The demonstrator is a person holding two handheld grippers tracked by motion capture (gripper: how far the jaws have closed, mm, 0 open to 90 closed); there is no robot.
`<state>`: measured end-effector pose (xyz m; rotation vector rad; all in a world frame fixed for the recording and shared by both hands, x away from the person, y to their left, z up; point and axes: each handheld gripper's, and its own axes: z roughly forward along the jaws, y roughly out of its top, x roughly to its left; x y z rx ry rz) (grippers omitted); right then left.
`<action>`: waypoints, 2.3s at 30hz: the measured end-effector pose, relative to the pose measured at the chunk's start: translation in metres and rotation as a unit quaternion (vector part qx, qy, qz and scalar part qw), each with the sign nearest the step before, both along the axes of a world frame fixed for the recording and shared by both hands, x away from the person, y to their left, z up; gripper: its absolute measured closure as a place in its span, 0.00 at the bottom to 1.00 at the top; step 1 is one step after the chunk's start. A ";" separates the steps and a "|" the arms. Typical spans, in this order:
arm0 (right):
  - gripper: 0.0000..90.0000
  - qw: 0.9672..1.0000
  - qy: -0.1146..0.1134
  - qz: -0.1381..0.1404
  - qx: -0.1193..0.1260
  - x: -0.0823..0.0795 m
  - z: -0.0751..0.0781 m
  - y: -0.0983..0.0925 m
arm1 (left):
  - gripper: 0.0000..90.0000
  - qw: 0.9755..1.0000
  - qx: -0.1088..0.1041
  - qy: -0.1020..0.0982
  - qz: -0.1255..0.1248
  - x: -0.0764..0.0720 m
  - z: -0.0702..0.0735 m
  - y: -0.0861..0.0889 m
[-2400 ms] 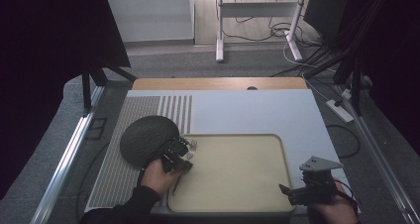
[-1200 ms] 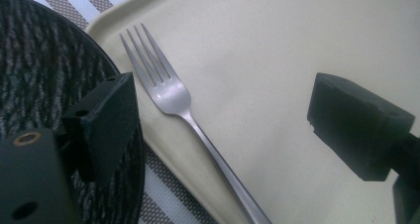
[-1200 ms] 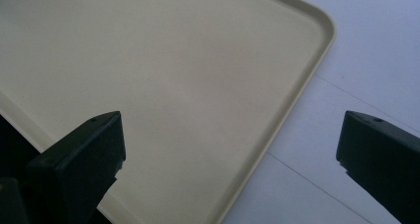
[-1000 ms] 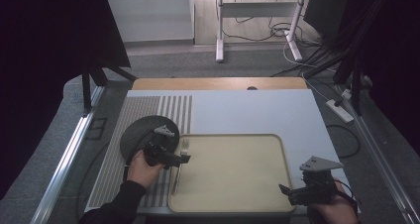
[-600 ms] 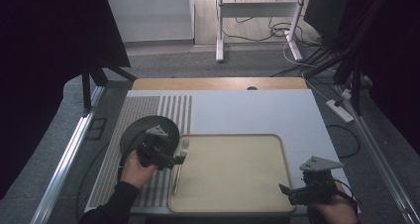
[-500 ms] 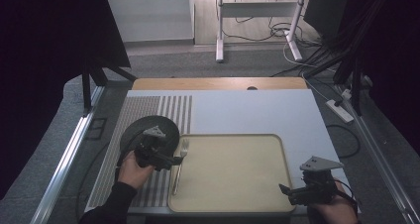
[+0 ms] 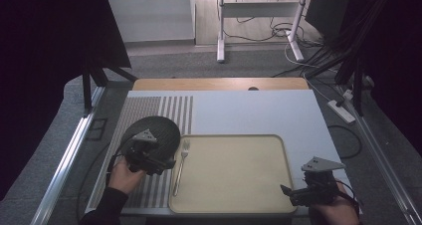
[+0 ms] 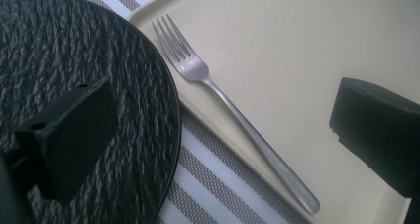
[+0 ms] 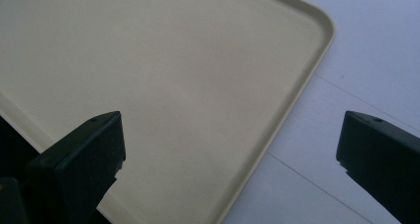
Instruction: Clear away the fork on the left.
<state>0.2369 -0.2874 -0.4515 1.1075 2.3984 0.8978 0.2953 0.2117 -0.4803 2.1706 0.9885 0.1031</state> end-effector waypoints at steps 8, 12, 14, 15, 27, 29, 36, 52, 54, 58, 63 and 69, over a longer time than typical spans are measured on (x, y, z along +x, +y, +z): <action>0.00 1.000 0.000 0.000 0.000 0.000 0.000 0.000 | 0.00 1.000 -0.001 0.000 0.019 -0.012 0.001 0.012; 0.00 1.000 0.000 -0.001 0.000 0.000 0.000 0.000 | 0.00 0.999 -0.007 -0.003 0.033 -0.019 0.002 0.019; 0.00 1.000 0.000 0.000 0.000 0.000 0.000 0.000 | 0.00 0.999 -0.008 -0.004 0.039 -0.021 0.002 0.022; 0.00 1.000 0.000 0.000 0.000 0.000 0.000 0.000 | 0.00 0.999 -0.010 -0.003 0.042 -0.023 0.002 0.023; 0.00 1.000 0.000 -0.001 -0.001 0.000 0.000 0.000 | 0.00 0.999 -0.003 0.003 0.054 -0.036 -0.002 0.033; 0.00 1.000 0.000 -0.001 -0.001 0.000 0.000 0.000 | 0.00 0.998 0.000 0.002 0.057 -0.038 -0.002 0.034; 0.00 1.000 0.000 -0.001 -0.001 0.000 0.000 0.000 | 0.00 0.998 0.005 0.006 0.062 -0.045 -0.004 0.038; 0.00 1.000 -0.001 -0.003 -0.002 0.000 0.000 0.001 | 0.00 0.996 0.008 0.010 0.085 -0.064 -0.006 0.052; 0.00 1.000 -0.001 -0.003 -0.002 0.000 0.000 0.001 | 0.00 0.996 0.003 0.008 0.088 -0.066 -0.005 0.054; 0.00 1.000 0.000 -0.003 -0.002 0.000 0.000 0.001 | 0.00 0.996 -0.007 0.006 0.092 -0.068 -0.004 0.057; 0.00 1.000 -0.002 -0.004 -0.001 0.000 0.000 0.001 | 0.00 0.995 -0.009 0.002 0.095 -0.072 -0.003 0.058; 0.00 1.000 -0.001 -0.004 0.000 0.000 0.000 0.001 | 0.00 0.995 -0.005 -0.002 0.102 -0.079 0.000 0.061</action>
